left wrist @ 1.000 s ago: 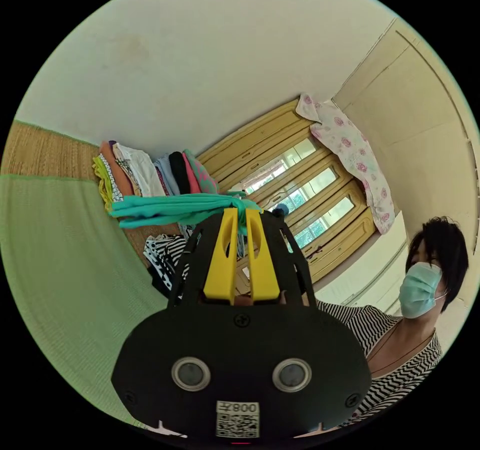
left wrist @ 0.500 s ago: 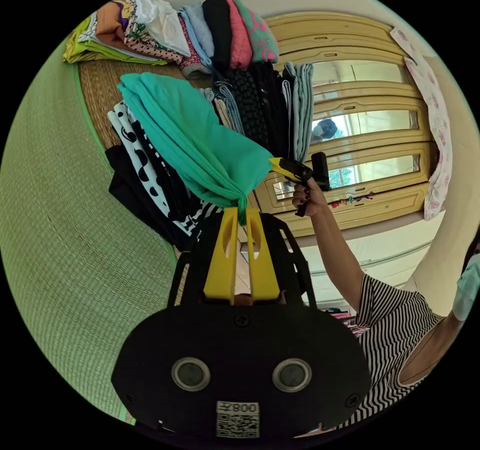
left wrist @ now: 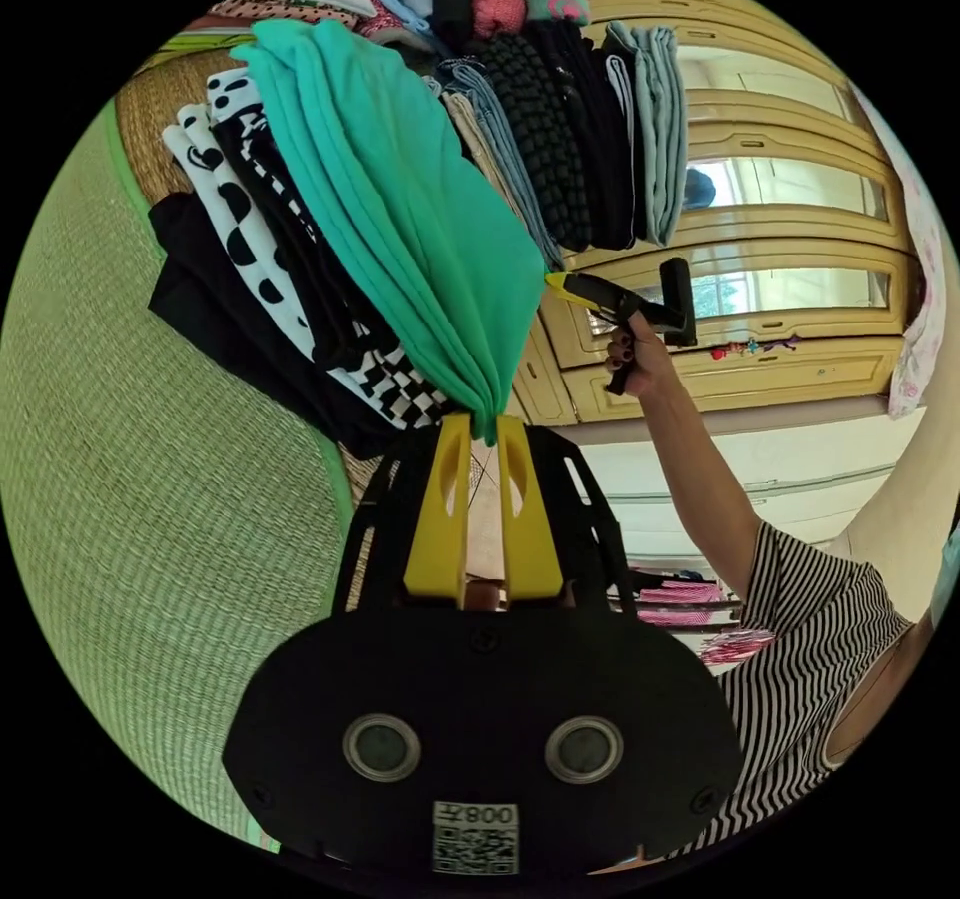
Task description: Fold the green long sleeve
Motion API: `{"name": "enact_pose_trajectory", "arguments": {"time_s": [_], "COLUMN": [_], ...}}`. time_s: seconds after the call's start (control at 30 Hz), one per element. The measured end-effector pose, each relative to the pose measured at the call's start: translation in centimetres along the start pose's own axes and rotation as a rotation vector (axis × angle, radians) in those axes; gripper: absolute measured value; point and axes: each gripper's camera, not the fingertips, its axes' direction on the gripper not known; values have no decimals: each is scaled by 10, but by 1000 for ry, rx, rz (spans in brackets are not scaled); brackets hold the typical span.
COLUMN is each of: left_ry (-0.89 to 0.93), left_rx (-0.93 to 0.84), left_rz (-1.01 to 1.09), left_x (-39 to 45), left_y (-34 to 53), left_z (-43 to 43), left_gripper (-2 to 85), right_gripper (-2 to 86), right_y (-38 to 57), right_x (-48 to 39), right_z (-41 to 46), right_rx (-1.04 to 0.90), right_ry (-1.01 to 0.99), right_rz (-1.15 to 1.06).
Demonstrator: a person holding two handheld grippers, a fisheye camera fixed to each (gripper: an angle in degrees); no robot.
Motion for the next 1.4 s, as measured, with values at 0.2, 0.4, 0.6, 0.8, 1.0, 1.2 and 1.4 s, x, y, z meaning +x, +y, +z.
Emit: {"name": "enact_pose_trajectory", "arguments": {"time_s": [0.2,0.4,0.6,0.8,1.0,1.2,1.4], "left_ry": [-5,-186,-167,-341,-433,-577,-446], "left_rx": [96,57,94,81,158,113,166], "left_rz": [74,85,57,116,217,144,93], "left_x": [23,32,35,50,77,57,38], "left_y": [-20,-76,-96,-121,-147,-194,-163], "left_z": [-14,11,11,17,2,1,-16], "left_gripper": [24,6,2,1,0,1,1], "right_gripper": [2,1,0,1,1,1,1], "right_y": [47,46,71,86,94,96,88], "right_x": [-45,-111,-153,-211,-243,-271,-292], "right_z": [-33,48,23,89,107,121,130], "right_rx": [256,77,234,74,128,173,180], "right_ry": [30,196,128,36,148,199,185], "right_rz": [-77,-198,-213,-306,-284,-262,-270]}}
